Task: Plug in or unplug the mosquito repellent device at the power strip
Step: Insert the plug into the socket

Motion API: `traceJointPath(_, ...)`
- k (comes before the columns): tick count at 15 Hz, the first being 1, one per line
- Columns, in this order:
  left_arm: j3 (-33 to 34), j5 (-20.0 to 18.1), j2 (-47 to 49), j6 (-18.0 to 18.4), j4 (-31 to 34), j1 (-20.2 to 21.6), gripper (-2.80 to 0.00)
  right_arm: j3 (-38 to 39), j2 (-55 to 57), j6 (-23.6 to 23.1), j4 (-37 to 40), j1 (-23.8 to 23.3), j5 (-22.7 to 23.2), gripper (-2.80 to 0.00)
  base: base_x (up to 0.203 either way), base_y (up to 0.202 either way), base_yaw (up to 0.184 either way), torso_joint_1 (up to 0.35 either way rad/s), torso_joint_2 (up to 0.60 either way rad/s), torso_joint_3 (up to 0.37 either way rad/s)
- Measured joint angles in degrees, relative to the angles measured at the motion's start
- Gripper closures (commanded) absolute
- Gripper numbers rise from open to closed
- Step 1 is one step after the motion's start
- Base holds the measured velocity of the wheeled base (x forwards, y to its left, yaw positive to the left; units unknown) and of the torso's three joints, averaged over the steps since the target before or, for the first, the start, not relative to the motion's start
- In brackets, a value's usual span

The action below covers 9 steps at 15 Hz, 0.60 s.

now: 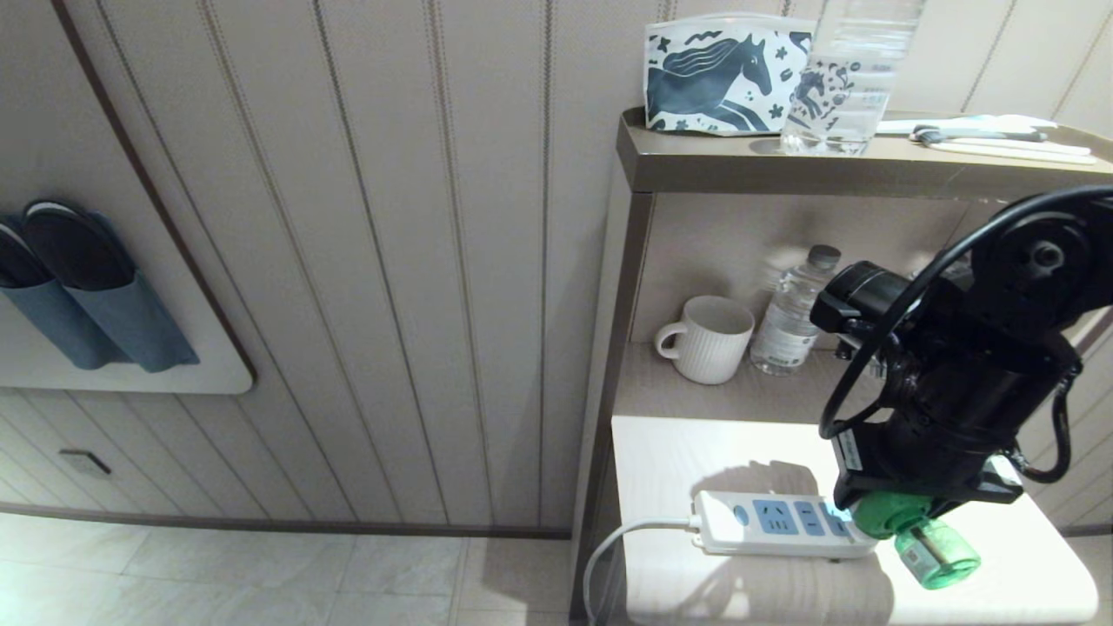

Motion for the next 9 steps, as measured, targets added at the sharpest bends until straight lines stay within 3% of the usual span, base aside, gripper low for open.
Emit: traceJointPath(9,0.00,-0.01,0.00,-0.01,0.00,0.00,0.00,-0.47,-0.29,0.82,-0.05,-0.71,-0.37,0.00,0.000,0.000,0.000,0.000,0.00,0.000)
